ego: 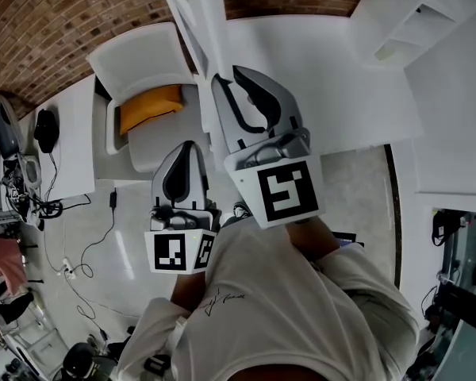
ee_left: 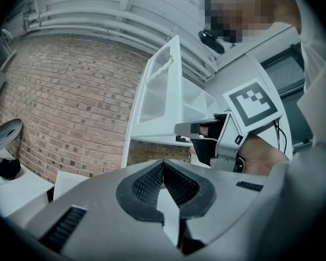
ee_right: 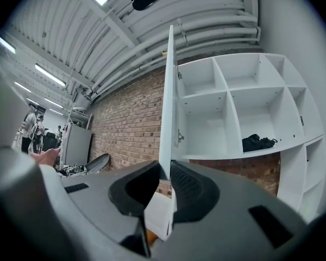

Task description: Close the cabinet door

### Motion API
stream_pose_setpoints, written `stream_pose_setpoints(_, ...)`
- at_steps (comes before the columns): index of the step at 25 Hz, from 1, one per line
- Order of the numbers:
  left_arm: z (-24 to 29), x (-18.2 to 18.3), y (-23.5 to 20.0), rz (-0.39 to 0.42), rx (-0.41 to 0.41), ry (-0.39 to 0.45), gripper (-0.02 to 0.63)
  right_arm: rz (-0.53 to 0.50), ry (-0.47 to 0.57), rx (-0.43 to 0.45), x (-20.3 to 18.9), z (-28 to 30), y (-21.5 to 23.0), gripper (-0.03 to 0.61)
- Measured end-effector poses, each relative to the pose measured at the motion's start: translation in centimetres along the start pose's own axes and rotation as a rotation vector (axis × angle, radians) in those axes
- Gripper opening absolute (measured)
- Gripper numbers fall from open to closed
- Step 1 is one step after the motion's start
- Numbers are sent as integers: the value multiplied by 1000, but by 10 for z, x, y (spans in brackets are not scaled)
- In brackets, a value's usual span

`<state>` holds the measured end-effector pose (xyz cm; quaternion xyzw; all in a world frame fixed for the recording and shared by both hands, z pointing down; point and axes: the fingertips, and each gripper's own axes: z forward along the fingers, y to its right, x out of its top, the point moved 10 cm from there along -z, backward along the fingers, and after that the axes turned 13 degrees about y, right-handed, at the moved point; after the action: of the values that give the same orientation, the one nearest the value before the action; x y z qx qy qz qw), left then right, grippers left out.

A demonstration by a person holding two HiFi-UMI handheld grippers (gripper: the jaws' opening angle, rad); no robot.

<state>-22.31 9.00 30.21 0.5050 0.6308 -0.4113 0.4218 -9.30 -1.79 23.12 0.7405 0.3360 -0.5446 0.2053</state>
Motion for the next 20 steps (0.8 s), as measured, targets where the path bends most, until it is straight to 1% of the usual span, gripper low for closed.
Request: stream_pose_setpoints(20, 17, -8, 8, -16, -40, -10, 17, 11, 0, 29, 0, -2, 22, 69)
